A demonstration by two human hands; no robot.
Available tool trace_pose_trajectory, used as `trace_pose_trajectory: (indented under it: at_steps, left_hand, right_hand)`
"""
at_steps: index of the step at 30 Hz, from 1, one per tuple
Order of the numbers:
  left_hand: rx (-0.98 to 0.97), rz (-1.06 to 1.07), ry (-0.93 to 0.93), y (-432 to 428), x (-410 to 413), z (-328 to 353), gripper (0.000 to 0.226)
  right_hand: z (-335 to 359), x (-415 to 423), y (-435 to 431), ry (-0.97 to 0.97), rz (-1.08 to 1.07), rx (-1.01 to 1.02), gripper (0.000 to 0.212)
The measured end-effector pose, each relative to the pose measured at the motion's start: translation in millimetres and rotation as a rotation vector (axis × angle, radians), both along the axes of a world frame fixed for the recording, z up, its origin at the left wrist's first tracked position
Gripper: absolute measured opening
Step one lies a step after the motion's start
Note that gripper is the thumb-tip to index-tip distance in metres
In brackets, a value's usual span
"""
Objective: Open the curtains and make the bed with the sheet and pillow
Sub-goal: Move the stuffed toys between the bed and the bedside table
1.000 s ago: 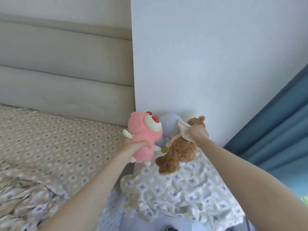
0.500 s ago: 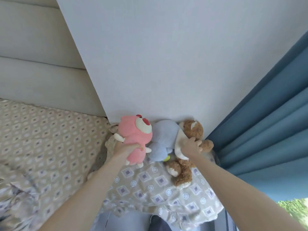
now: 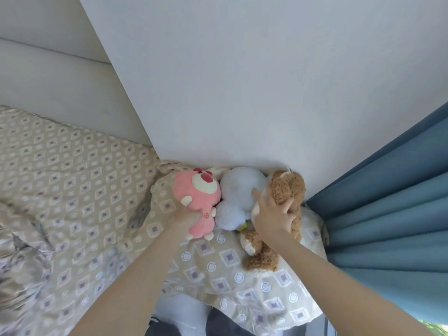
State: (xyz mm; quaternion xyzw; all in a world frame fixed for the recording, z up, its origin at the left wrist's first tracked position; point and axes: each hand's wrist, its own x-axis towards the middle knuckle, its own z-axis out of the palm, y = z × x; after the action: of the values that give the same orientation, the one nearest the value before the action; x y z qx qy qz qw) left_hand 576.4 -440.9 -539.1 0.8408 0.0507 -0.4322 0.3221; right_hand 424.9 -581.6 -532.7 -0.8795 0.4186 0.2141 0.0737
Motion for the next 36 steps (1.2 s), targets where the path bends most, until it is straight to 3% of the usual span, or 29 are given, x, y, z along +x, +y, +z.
trace_pose_trajectory:
  at_steps: [1, 5, 10, 14, 18, 23, 27, 31, 36]
  left_hand:
    - [0.007, -0.012, -0.016, -2, -4, -2, 0.013]
    - [-0.010, -0.100, -0.107, -6, -10, -23, 0.058]
    - [0.018, 0.032, -0.134, -2, -13, -9, 0.066]
    - [-0.004, 0.100, -0.124, 6, -10, 2, 0.084]
    - [-0.015, 0.101, -0.180, 14, -12, 29, 0.068]
    - [-0.138, 0.085, -0.232, 19, -9, 68, 0.037]
    - [-0.195, 0.030, -0.348, 34, 1, 91, 0.046]
    - [-0.301, 0.172, -0.359, 58, 2, 134, 0.021]
    - [-0.408, 0.325, -0.435, 122, 8, 182, 0.030]
  right_hand:
    - [-1, 0, -5, 0.030, 0.002, 0.020, 0.074]
    - [7, 9, -9, 0.187, 0.008, 0.051, 0.080]
    - [38, 24, -6, 0.273, 0.165, 0.030, 0.075]
    - [78, 42, -3, 0.231, 0.380, -0.124, 0.037]
    - [110, 52, 4, 0.092, 0.412, -0.129, 0.022]
    - [129, 55, 10, -0.089, 0.367, -0.043, 0.037]
    - [150, 57, 21, -0.213, 0.368, 0.023, 0.037]
    - [173, 68, 42, -0.376, 0.343, 0.112, 0.039]
    - [210, 89, 91, -0.558, 0.435, 0.228, 0.037]
